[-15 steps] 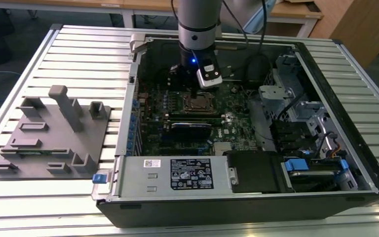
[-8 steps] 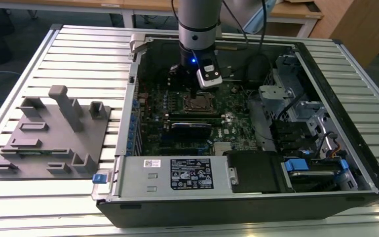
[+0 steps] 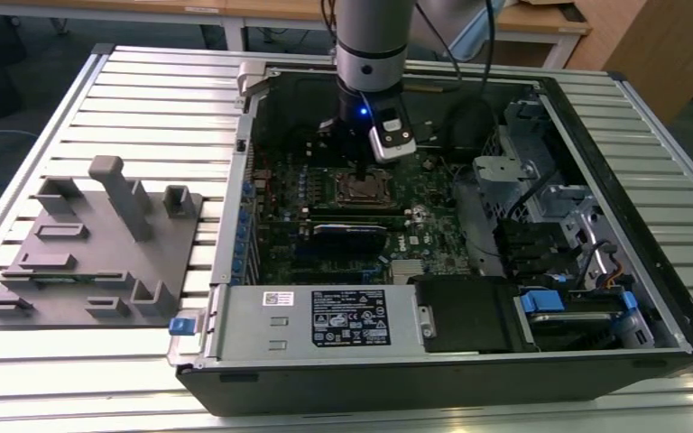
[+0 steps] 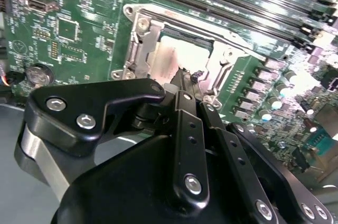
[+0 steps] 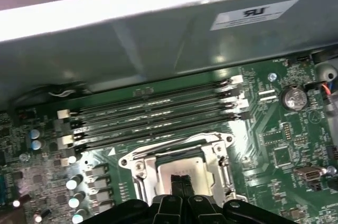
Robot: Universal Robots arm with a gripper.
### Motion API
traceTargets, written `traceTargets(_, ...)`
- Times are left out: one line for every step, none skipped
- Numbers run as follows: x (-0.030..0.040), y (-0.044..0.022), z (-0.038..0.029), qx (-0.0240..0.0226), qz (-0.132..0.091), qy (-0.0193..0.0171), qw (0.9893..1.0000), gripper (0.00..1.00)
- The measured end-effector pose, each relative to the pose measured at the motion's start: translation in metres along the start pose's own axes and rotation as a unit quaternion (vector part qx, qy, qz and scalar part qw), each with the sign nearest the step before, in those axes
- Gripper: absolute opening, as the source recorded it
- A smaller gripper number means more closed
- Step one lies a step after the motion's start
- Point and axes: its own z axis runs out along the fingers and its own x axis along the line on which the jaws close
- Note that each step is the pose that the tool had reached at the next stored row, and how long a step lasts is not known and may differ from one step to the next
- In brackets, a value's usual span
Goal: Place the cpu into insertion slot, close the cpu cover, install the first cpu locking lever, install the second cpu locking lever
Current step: 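Install the first cpu locking lever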
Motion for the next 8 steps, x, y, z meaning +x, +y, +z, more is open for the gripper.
traceTargets(-0.0016,0.0004,0.0002,0.0002,0.0,0.0,1.0,0.1)
traceTargets(-0.0031,0.0007,0.0004,0.0005,0.0,-0.0001,1.0,0.1)
traceTargets(-0.0046,0.001,0.0005,0.001,-0.001,-0.0002,1.0,0.1)
traceTargets(-0.0057,0.0013,0.0007,0.0016,-0.001,-0.0003,1.0,0.1)
traceTargets(-0.0067,0.0015,0.0008,0.0024,-0.001,-0.0005,1.0,0.1)
traceTargets(-0.0075,0.0017,0.001,0.0031,-0.001,-0.0006,1.0,0.1)
traceTargets(-0.0081,0.0018,0.0011,0.004,-0.001,-0.0008,1.0,0.1)
traceTargets(-0.0085,0.0019,0.0011,0.0049,-0.002,-0.001,1.0,0.1)
